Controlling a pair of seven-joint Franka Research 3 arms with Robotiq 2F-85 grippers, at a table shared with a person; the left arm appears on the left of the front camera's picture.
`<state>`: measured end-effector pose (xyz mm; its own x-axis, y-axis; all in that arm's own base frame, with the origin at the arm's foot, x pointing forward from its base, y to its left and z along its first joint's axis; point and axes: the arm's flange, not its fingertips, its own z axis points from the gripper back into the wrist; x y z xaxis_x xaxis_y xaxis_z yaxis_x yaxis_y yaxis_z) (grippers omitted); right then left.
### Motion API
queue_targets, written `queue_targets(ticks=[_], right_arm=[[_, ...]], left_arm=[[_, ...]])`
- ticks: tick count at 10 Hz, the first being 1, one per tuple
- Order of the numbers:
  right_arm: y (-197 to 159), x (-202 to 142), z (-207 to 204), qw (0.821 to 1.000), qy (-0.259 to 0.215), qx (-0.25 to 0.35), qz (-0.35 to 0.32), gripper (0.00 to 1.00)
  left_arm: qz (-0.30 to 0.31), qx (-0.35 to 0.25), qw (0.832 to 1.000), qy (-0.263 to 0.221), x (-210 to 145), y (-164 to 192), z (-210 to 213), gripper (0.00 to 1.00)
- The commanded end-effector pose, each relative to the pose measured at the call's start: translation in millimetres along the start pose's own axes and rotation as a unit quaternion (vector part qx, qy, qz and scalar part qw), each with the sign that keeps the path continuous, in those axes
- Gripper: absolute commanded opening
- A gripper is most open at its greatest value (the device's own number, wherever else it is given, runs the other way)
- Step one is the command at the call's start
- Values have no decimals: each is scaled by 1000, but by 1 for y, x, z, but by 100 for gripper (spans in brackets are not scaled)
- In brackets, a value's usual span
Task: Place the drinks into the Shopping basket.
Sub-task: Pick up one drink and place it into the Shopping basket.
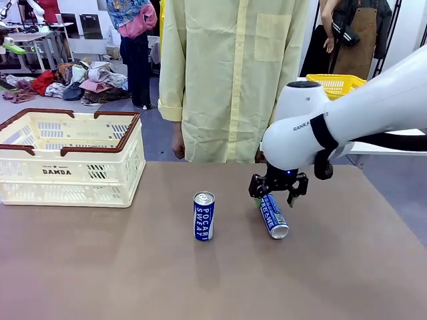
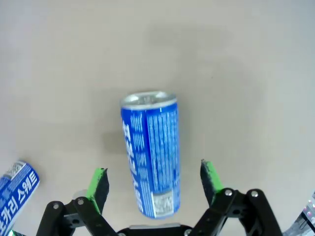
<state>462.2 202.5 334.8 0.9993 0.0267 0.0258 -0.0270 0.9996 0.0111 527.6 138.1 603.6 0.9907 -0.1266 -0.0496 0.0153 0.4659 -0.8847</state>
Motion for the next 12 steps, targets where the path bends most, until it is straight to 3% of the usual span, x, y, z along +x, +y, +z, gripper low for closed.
queue_targets(ticks=[1, 5, 6, 7, 8, 12], right_arm=[[13, 13, -10, 1000, 11, -15, -16, 100], [14, 13, -27, 999, 29, -26, -23, 100], [14, 13, -28, 998, 28, -37, -32, 75], [17, 13, -30, 998, 29, -47, -31, 18], [18, 13, -31, 998, 29, -50, -31, 0], [17, 13, -31, 998, 25, -55, -33, 0]], left_arm=[[1, -7, 1000, 0, -2, -4, 1, 100], [1, -7, 1000, 0, -2, -4, 1, 100], [1, -7, 1000, 0, -2, -4, 1, 100], [1, -7, 1000, 0, -2, -4, 1, 100], [1, -7, 1000, 0, -2, -4, 1, 100], [1, -7, 1000, 0, -2, -4, 1, 100]])
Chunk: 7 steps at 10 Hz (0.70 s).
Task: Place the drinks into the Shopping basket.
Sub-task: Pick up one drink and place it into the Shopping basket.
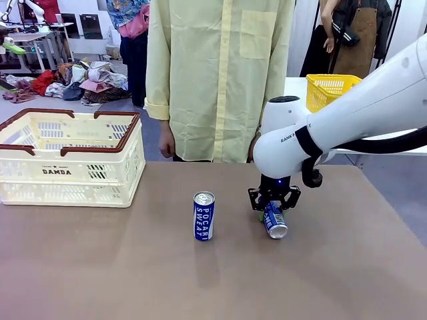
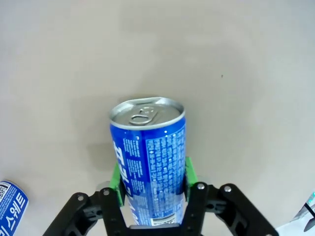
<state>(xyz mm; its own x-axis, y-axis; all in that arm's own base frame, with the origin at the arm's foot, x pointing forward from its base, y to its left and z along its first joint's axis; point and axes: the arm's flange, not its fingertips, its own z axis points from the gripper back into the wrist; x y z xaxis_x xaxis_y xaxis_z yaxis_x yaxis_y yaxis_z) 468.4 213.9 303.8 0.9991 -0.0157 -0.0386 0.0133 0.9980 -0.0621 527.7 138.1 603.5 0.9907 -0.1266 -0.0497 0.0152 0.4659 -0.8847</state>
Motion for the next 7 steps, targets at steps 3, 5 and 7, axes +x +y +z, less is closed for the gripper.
queue_targets(ticks=[3, 5, 7], right_arm=[[4, 5, 6, 1000, -3, -16, -9, 0], [-2, -5, 43, 1000, -12, -9, 13, 0], [-11, -41, 127, 998, -25, -2, 54, 0]], left_arm=[[1, -7, 1000, 0, -2, -4, 1, 100], [1, -7, 1000, 0, -2, -4, 1, 100], [1, -7, 1000, 0, -2, -4, 1, 100]])
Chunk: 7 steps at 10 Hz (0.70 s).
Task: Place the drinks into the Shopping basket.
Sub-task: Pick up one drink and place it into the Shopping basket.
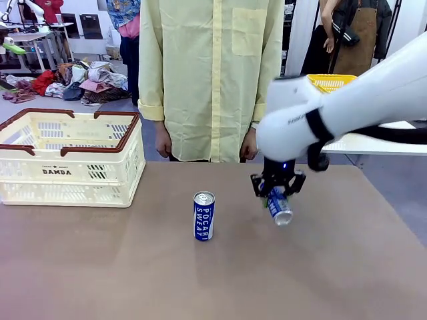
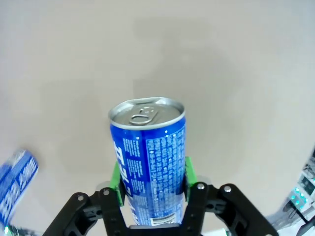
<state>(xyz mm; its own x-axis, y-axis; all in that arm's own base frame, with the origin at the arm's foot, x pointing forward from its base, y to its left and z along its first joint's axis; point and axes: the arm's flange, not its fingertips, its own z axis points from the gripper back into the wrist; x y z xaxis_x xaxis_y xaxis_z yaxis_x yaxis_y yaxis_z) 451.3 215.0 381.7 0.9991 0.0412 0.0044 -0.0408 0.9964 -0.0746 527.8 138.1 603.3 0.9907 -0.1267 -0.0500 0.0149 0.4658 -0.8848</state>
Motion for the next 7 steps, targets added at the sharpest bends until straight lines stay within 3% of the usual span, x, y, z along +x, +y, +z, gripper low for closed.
queue_targets(ticks=[1, 3, 4, 5, 7], right_arm=[[-10, -37, 84, 999, -2, 7, 40, 0], [-18, -50, 101, 998, 0, 30, 57, 0], [-27, -49, 88, 998, 24, 50, 27, 0], [-12, -56, 110, 999, -13, 12, 47, 0], [-12, -56, 110, 999, -13, 12, 47, 0]], left_arm=[[1, -7, 1000, 0, -2, -4, 1, 100], [1, -7, 1000, 0, -2, -4, 1, 100], [1, -7, 1000, 0, -2, -4, 1, 100], [1, -7, 1000, 0, -2, -4, 1, 100], [1, -7, 1000, 0, -2, -4, 1, 100]])
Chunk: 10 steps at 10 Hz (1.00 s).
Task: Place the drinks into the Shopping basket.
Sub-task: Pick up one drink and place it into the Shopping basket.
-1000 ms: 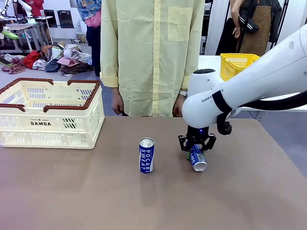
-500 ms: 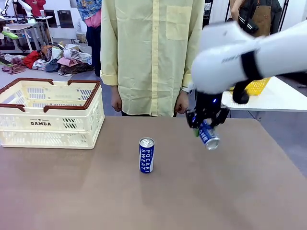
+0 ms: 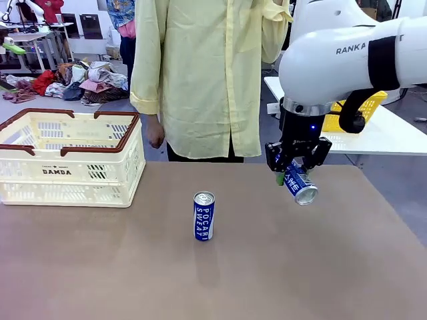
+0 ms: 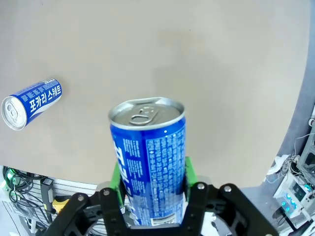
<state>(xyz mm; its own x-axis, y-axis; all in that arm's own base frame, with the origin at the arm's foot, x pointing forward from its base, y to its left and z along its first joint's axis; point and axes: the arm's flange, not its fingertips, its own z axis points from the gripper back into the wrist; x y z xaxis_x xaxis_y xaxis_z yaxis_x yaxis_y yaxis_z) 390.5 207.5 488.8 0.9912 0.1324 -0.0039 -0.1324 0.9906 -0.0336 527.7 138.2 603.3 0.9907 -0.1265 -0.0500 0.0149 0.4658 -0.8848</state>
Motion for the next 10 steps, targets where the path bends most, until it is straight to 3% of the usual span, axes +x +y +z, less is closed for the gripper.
queue_targets(ticks=[1, 3, 6, 8, 10], right_arm=[[-2, 0, 1, 1000, 0, 2, -3, 0], [36, 8, 11, 998, -24, 44, -34, 0], [150, 7, 35, 993, -66, 83, -58, 0], [222, 6, 24, 989, -89, 99, -68, 0], [284, 18, -10, 984, -120, 66, -113, 0]], left_arm=[[1, -7, 1000, 0, -2, -4, 1, 100], [1, -7, 1000, 0, -2, -4, 1, 100], [1, -7, 1000, 0, -2, -4, 1, 100], [1, -7, 1000, 0, -2, -4, 1, 100], [1, -7, 1000, 0, -2, -4, 1, 100]])
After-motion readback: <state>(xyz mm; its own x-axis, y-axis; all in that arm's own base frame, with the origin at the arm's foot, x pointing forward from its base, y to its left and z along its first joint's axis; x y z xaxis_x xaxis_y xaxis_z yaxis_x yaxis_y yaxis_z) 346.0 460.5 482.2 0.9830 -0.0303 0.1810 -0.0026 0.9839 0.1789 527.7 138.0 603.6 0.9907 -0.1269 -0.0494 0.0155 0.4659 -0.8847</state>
